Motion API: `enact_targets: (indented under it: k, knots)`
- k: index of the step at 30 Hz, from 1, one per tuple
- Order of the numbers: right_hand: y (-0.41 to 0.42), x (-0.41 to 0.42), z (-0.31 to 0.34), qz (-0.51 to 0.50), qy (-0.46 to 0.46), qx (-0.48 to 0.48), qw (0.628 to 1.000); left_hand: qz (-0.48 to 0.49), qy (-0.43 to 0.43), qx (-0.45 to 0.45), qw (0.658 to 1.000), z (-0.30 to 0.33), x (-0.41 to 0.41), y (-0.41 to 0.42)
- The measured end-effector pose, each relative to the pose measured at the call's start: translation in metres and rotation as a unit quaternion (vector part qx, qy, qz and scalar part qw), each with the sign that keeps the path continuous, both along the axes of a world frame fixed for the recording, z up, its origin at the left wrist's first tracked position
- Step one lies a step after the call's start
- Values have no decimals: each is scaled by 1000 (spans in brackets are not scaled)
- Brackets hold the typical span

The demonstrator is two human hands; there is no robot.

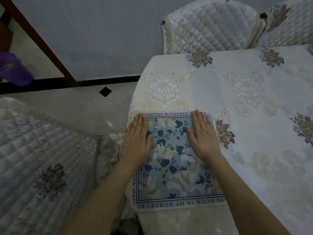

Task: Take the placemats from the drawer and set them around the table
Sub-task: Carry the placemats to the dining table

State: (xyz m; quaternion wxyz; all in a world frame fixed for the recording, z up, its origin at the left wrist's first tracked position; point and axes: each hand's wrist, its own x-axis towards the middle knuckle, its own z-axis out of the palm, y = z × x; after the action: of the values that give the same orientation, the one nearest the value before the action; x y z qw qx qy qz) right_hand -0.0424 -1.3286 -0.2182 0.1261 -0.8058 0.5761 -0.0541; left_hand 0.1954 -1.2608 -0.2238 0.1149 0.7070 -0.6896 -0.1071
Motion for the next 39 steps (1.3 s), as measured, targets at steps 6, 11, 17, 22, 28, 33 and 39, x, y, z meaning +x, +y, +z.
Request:
enact_targets:
  k: [6,11,17,22,28,33,39]
  knots:
    - [0,-1,12,-28,15,1,999,-6,-41,13,999,12,0,-2]
    - [92,57,30,-4,-141,22,990,-64,10,2,998,24,-68,66]
    - [142,54,10,54,-117,44,991,-52,62,2,997,16,-76,104]
    - [141,12,12,56,-56,31,996,-80,12,28,996,8,-57,110]
    - [138,-40,12,14,-21,32,999,-77,1,50,996,12,-20,119]
    - [139,-44,21,-1,-8,61,998,-110,-54,84,989,30,-11,116]
    - [140,-27,82,-103,-159,84,978,-132,-15,81,988,92,-13,98]
